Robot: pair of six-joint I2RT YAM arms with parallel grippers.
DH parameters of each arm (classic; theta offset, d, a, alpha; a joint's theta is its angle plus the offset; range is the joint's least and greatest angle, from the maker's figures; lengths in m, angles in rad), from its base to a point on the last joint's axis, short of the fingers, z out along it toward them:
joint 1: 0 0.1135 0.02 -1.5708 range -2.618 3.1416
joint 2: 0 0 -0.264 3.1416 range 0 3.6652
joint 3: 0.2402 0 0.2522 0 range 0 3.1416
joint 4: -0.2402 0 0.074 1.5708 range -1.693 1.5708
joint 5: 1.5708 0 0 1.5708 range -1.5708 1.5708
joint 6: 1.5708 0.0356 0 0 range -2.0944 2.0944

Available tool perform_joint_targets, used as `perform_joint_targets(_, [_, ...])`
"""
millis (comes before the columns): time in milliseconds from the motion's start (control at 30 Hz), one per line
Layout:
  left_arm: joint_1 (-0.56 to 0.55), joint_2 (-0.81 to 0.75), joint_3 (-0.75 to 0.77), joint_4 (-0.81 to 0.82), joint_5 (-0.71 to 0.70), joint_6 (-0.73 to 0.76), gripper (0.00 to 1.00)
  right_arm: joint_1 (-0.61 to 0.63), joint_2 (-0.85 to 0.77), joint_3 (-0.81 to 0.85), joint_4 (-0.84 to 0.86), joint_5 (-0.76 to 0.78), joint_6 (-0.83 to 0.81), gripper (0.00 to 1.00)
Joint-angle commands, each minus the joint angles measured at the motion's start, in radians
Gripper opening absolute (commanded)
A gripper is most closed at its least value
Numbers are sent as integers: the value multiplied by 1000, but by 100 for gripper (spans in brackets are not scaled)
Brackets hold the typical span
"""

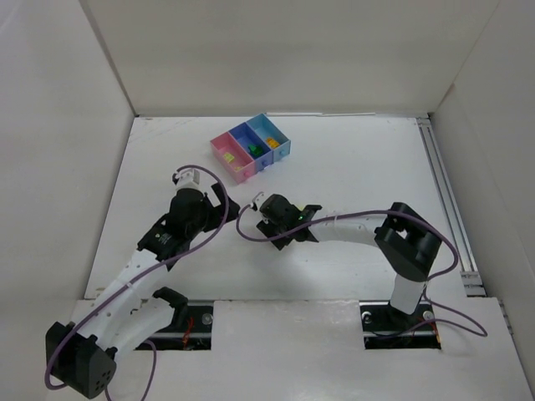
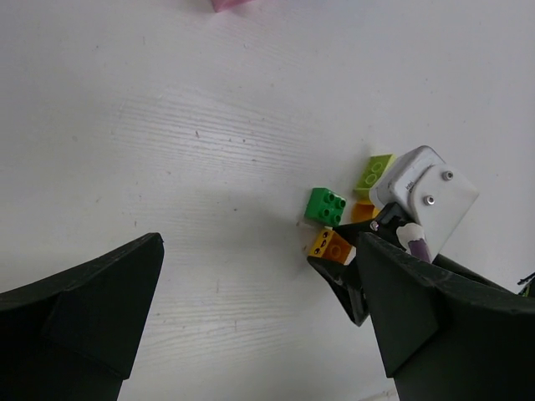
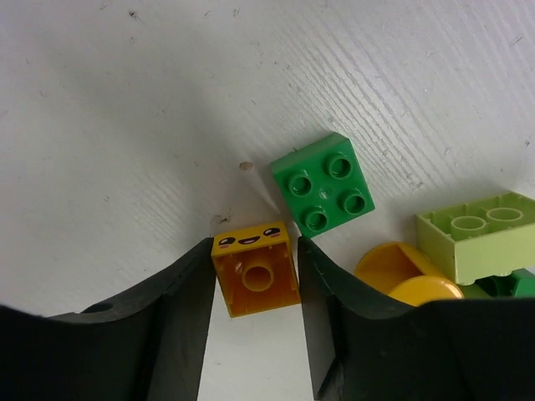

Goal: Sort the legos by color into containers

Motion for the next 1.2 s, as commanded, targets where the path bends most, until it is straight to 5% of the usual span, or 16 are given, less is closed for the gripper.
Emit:
perform_joint_targets(0, [-6,2,45,-6,-11,-2,100,5,-54,33,19,-6,22,48])
perform_joint_targets(133, [-6,48,82,12,-43,16,100,5,-127,22,-19,-15,33,36])
perform_joint_targets(267, [-6,103,129,23,-43,51,100,5,-200,68,-30,64,9,35])
perform_joint_targets(433, [-6,167,207,32,-43,91,100,-153,-157,263,36,-21,-47,31])
perform_joint_targets(767, [-6,292,267,32,-34,137,100,-374,306,944,50,-110,-154,31])
perform_joint_targets(1067, [-6,433,306,141,116,216,100,-435,613,1223,102,-134,-145,34])
perform_joint_targets(1167, [-6,468,318,141,127,237,100,-435,650,1247,120,-134,-145,43])
